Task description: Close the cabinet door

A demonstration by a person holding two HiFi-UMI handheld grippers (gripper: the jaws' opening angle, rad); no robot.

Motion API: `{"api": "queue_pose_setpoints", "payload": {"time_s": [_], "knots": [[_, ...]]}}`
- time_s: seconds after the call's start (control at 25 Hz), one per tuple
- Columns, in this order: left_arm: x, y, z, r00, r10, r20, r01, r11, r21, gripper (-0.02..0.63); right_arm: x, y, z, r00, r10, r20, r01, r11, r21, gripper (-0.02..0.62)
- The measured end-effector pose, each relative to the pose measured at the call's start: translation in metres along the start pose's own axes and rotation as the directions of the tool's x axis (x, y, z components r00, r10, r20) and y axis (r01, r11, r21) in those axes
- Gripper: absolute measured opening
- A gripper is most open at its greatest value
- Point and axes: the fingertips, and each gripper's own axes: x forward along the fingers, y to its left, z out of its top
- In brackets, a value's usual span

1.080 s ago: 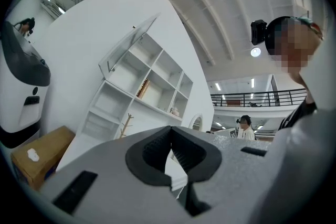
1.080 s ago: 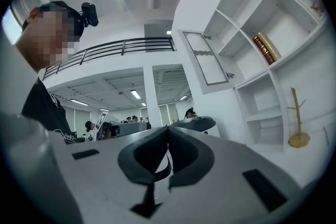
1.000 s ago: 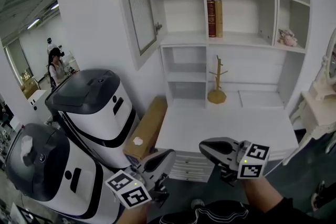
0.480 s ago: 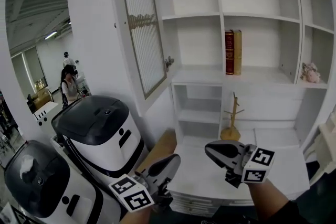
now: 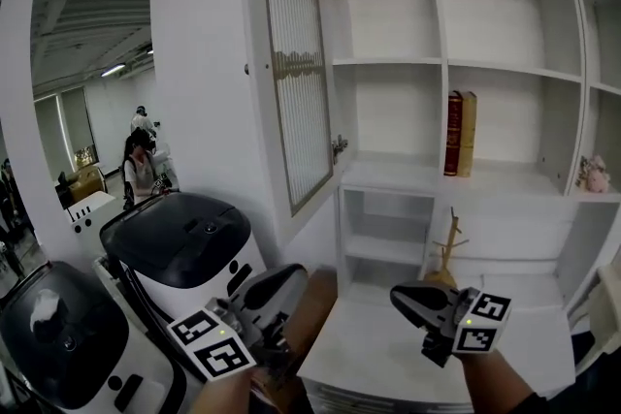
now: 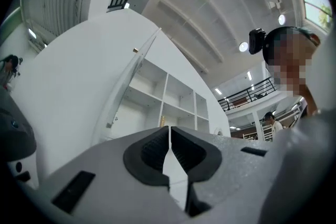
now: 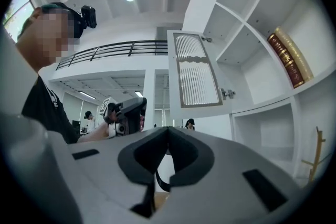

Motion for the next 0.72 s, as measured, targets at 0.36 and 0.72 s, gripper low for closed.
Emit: {"api": "queue_pose_setpoints", "payload": {"time_s": [0.36,0.72], "knots": [[0.000,0.086,0.109,0.992,0.002,0.127,-0.015,0.995,0.102,0.005,0.024,-0.042,0.019,0.994,-0.106,-0.025,0.105,0.994,-0.042,0.000],[0.046,0.132,0.198,0.953,-0.193,0.233,0.173,0.980,0.101,0.060,0.034,-0.053,0.034,0.980,-0.200,-0.010,0.197,0.973,-0.119,0.000]]}}
